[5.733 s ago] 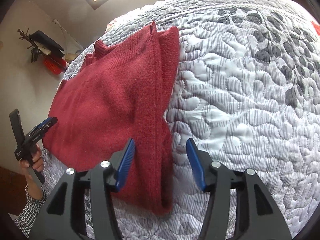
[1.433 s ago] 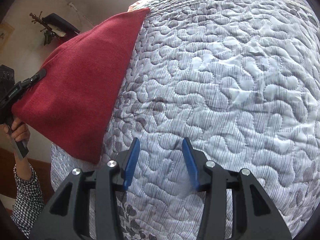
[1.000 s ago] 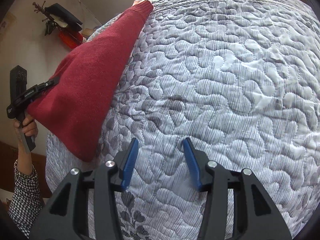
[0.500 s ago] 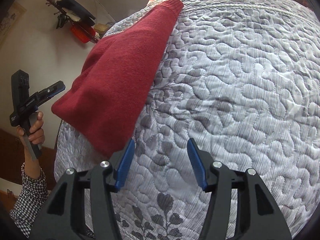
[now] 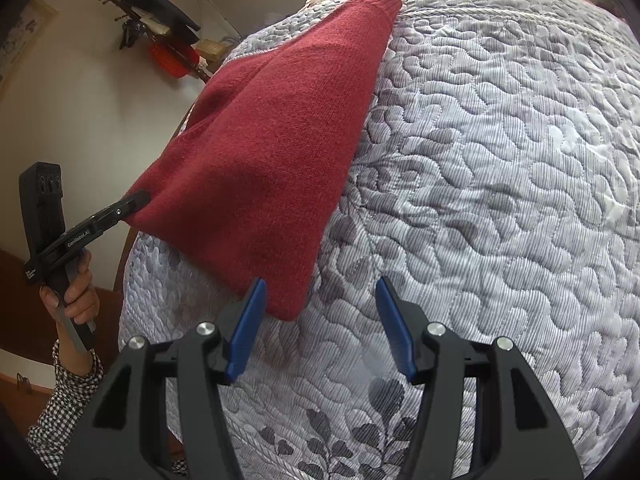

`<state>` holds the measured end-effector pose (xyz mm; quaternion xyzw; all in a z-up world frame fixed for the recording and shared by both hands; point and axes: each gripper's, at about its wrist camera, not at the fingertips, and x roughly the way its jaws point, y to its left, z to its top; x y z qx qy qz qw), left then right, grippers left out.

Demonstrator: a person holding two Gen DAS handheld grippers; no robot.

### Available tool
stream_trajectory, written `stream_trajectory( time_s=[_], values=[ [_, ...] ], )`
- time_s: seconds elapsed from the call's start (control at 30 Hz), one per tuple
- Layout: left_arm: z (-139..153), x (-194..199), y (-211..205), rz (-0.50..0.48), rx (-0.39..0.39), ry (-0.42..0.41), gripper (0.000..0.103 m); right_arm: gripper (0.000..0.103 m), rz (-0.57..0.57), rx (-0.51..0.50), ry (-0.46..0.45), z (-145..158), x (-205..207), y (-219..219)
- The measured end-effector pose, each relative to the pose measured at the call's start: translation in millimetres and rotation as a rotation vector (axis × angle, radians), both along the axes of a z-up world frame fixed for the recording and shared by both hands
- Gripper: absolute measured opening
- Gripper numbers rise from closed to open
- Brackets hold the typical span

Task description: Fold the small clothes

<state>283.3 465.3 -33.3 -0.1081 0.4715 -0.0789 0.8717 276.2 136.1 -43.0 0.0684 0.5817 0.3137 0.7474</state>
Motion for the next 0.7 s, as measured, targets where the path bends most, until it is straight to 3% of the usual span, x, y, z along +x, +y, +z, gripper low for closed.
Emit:
stream_trajectory(
  time_s=[0.07, 0.17, 0.23, 0.4, 0.47, 0.53, 0.63, 0.7],
  values=[
    [1, -6, 10, 0.013, -0.006, -0.014, 0.011, 0.056, 0.005, -0.002, -0.005, 2, -1, 3],
    [-33, 1, 24, 0.038, -0.013, 0.075, 0.011, 0.057, 0.011, 0.008, -0.002, 4, -1, 7],
    [-49, 4, 27, 0.049, -0.022, 0.09, 0.012, 0.059, 0.012, 0.046, 0.016, 3, 1, 14],
    [-42, 3, 22, 0.044, -0.007, 0.051, 0.015, 0.06, 0.031, 0.065, 0.053, -7, 6, 33],
    [-42, 5, 20, 0.038, 0.007, 0.054, 0.018, 0.061, 0.043, 0.08, 0.073, -14, 9, 41],
    [-43, 7, 21, 0.047, 0.013, 0.059, 0.03, 0.061, 0.053, 0.095, 0.099, -22, 11, 50],
    [-51, 13, 26, 0.061, -0.012, 0.082, 0.035, 0.061, 0.039, 0.114, 0.143, -40, 18, 57],
    [-55, 16, 29, 0.067, -0.031, 0.092, 0.036, 0.054, 0.031, 0.145, 0.156, -45, 18, 54]
  ],
)
